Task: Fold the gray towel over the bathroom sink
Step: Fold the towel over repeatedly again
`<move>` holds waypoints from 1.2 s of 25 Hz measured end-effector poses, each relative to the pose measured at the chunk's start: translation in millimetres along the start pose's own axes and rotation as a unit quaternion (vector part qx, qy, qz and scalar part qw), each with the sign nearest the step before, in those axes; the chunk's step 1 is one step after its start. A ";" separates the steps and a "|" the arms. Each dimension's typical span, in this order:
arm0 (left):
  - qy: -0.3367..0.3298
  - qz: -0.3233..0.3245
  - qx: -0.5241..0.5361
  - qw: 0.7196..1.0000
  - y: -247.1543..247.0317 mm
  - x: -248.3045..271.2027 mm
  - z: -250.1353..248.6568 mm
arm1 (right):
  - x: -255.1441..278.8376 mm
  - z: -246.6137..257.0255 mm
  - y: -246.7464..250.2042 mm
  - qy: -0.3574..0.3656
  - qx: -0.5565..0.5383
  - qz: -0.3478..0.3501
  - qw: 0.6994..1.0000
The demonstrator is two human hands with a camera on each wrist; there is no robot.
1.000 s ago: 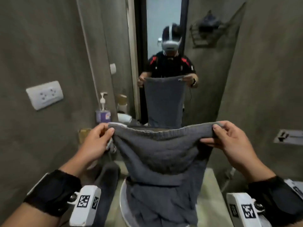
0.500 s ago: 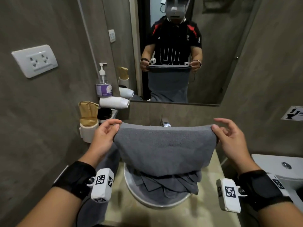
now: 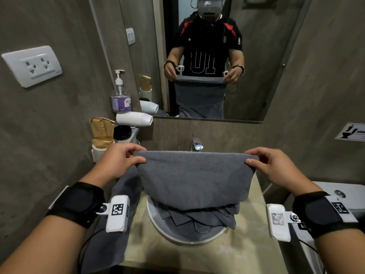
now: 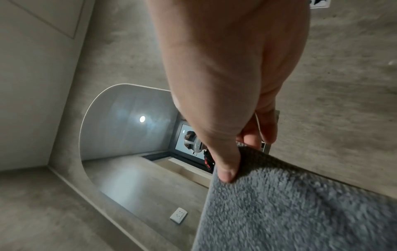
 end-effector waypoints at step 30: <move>0.002 0.057 0.076 0.995 3.0 -4.4 -24.5 | -11.9 -1.7 -4.5 0.012 -0.101 0.056 0.993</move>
Point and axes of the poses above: each hand's wrist, its own x-axis away from the middle knuckle, its own y-axis out of the back of the hand, z = x × y, the point moved 1 cm from there along -x, towards the middle knuckle, and after that the axes turned 8 degrees about -z, right-handed, at the moved point
